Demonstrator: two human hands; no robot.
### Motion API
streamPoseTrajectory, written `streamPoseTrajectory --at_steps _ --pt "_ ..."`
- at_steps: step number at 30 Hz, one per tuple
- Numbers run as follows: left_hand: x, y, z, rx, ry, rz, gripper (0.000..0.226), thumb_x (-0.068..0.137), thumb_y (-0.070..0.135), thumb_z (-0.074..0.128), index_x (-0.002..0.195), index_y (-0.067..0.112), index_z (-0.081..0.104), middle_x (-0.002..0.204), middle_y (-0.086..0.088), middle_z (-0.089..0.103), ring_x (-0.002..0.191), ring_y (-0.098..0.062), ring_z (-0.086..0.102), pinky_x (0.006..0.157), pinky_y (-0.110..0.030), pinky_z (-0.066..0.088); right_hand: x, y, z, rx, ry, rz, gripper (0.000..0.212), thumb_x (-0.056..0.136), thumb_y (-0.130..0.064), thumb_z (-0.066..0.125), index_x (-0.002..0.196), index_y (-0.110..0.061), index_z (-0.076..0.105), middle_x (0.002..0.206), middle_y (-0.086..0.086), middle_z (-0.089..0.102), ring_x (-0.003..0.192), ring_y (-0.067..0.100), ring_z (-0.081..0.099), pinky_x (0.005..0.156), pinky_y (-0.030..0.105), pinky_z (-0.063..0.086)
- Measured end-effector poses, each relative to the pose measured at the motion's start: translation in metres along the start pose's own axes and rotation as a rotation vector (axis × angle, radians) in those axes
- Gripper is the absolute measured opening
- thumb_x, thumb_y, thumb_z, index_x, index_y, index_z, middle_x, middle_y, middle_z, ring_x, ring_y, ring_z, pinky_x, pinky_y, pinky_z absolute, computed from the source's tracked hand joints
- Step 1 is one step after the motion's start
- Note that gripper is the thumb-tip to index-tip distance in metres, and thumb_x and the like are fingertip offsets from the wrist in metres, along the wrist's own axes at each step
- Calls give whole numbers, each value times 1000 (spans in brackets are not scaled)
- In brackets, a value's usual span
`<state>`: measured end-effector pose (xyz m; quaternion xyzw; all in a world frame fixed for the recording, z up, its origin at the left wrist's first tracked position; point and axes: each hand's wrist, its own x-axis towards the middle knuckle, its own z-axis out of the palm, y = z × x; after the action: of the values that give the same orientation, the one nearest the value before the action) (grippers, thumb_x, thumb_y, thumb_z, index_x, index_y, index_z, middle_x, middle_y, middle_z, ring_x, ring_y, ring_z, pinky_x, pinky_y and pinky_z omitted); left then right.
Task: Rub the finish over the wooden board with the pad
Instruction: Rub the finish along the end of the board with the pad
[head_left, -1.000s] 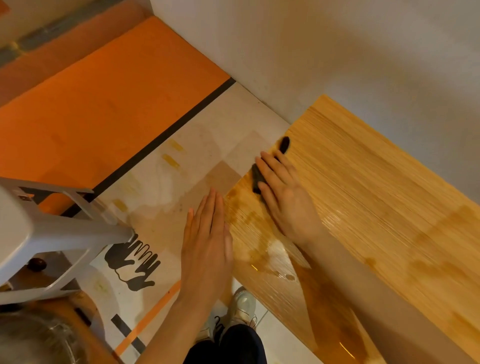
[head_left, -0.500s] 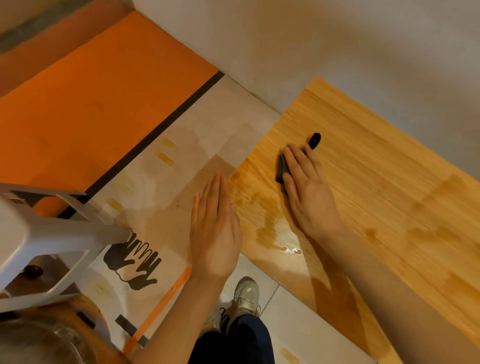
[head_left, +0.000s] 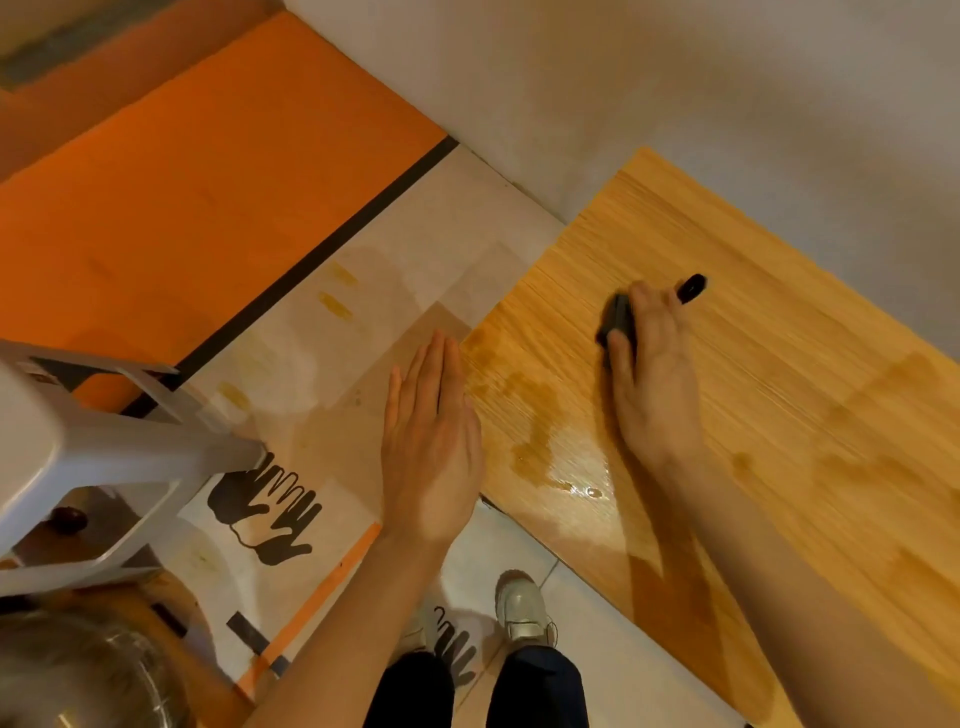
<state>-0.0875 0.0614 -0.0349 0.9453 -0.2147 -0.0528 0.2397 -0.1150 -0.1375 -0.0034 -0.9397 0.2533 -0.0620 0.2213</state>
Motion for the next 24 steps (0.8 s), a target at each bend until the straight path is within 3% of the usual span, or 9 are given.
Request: streamPoseTrajectory --at_steps 3,6,9,12,14,16,20,22,24 --pt "0 0 0 3 18 -23 61 101 30 9 157 7 18 165 -7 17 154 -18 14 123 -29 -10 -66 -20 11 -62 -137 -349 48 103 -29 32 146 -8 36 155 6 33 148 25 19 121 40 19" --pt "-1 2 0 -58 54 -22 58 103 30 16 157 6 20 166 -9 18 154 -21 12 125 -36 -5 -56 -2 3 -149 -274 -610 50 103 -33 28 147 -10 34 156 4 31 148 24 18 121 44 20" --pt "-13 1 3 -232 139 -131 56 108 30 22 159 12 9 168 -2 7 156 -15 -1 125 -32 -8 0 21 -8 -167 -180 -434 50 104 -32 28 149 -10 29 158 5 25 150 23 8 123 44 7" --pt "-38 4 11 -319 244 -283 57 108 35 24 159 23 2 168 12 0 154 -5 -5 124 -25 -7 28 26 -10 -46 -70 -174 50 105 -27 25 149 -4 27 159 9 21 150 24 4 122 45 10" --pt "-50 11 18 -394 287 -358 55 107 42 21 157 35 -2 162 31 -4 151 3 -5 125 -28 -1 11 12 1 -16 -85 -234 49 105 -27 24 149 -4 27 159 9 23 150 24 7 122 46 13" --pt "-52 17 24 -498 292 -443 55 107 43 20 157 41 -3 155 42 -6 150 6 -6 125 -34 4 -23 -6 15 -28 -164 -496 48 104 -25 30 148 -6 30 157 8 26 149 26 10 122 47 15" --pt "-50 20 26 -596 293 -494 59 106 35 25 160 33 -1 165 22 2 154 -4 -3 127 -47 6 -17 -2 10 -48 -349 -867 46 104 -24 31 146 -6 35 155 8 31 148 25 18 122 44 17" --pt "-48 22 25 -575 285 -505 56 107 41 20 158 38 -3 165 23 0 153 -2 -3 127 -48 9 18 13 -1 -59 -323 -791 46 104 -25 33 147 -7 34 156 7 31 148 24 16 122 44 17" --pt "-47 24 24 -574 294 -515 55 106 44 16 157 41 -4 165 25 -1 153 0 -2 127 -48 12 52 24 -10 -38 -243 -561 47 104 -24 33 148 -7 31 157 7 27 149 23 11 123 39 11"
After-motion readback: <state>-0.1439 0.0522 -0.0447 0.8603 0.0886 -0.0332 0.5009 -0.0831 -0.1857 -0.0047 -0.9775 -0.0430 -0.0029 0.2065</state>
